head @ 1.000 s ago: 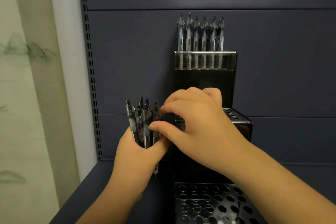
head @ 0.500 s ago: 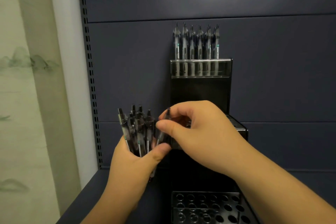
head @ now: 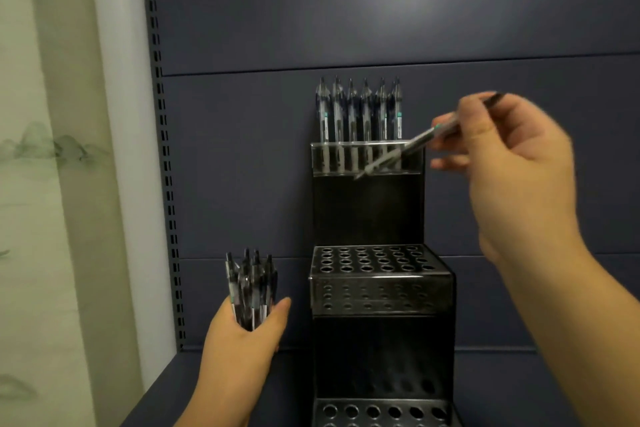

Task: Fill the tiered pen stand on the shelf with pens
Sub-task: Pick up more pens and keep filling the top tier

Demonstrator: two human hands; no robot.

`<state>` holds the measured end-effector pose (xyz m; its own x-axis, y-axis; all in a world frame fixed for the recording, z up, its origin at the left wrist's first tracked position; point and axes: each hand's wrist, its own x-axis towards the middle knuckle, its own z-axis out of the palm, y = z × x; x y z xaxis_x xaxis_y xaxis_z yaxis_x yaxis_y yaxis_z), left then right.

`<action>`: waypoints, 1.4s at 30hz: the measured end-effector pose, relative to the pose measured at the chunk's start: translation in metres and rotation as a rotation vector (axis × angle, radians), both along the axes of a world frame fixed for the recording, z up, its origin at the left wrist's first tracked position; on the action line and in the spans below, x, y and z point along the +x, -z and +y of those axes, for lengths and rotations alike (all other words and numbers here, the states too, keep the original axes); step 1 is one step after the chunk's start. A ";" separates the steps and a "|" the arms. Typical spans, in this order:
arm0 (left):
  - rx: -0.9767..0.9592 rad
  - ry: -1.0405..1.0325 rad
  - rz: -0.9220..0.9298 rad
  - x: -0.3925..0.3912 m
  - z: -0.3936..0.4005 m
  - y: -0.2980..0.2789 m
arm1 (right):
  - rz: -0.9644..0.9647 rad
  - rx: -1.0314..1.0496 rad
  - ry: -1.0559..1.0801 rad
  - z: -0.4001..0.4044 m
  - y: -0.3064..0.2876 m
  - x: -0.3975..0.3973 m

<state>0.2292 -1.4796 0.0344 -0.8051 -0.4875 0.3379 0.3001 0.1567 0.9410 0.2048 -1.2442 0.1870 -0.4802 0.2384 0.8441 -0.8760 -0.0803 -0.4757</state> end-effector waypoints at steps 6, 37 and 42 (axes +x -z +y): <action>-0.094 -0.045 -0.032 0.001 0.005 0.000 | 0.056 0.247 0.143 -0.008 -0.083 -0.036; -0.147 -0.059 -0.061 -0.007 0.002 0.003 | -0.242 0.914 0.364 -0.039 -0.133 -0.080; -0.139 -0.090 -0.032 -0.008 0.001 0.007 | -0.308 0.990 0.385 -0.044 -0.125 -0.079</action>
